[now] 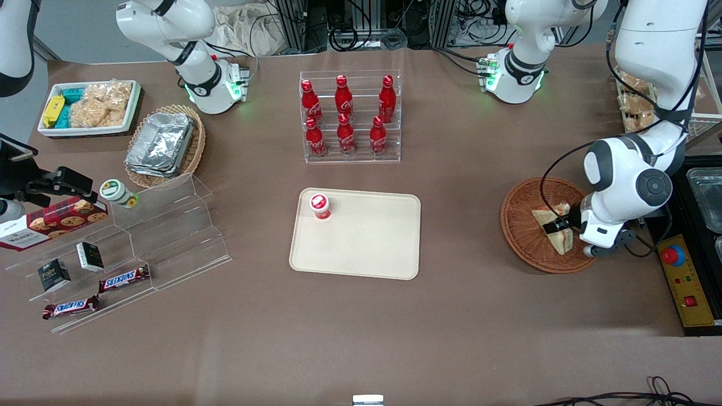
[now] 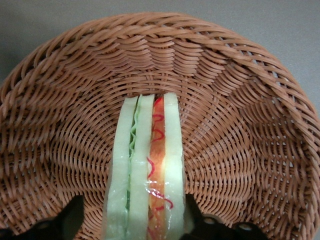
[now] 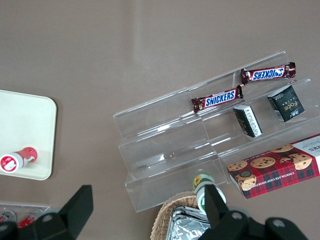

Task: Place sandwich from basket to tray
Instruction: 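Lower the left gripper into the basket and grasp the sandwich wedge, then lift the sandwich and carry it with the left gripper over the cream tray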

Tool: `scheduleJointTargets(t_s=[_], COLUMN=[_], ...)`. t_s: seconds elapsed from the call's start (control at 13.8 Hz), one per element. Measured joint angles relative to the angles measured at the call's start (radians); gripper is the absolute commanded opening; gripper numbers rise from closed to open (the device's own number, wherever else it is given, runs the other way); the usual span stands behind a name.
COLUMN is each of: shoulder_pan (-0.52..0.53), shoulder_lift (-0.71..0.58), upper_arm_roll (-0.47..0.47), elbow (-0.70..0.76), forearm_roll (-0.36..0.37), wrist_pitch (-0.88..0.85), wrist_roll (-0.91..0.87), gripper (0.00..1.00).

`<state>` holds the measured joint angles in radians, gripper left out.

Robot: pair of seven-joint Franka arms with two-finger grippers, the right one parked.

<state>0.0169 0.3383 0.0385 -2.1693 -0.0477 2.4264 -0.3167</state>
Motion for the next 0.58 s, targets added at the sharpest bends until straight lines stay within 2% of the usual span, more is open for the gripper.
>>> scheduleJointTargets(t_s=[0.07,0.14,0.36,0.58], shoulder_pan=[0.000,0.000,-0.001,-0.012], shoulder_lift=[-0.001,-0.003,-0.008,-0.050], upper_arm_roll=[0.000,0.000,-0.001,-0.013], elbow=[0.000,0.001,0.019,0.127], forearm_roll=[-0.002,-0.004,-0.007,-0.008], wrist_pitch=[0.000,0.000,-0.007,-0.177], wrist_roll=[-0.002,-0.005,-0.040,-0.053], gripper=[0.44,0.39,0.39,0.39])
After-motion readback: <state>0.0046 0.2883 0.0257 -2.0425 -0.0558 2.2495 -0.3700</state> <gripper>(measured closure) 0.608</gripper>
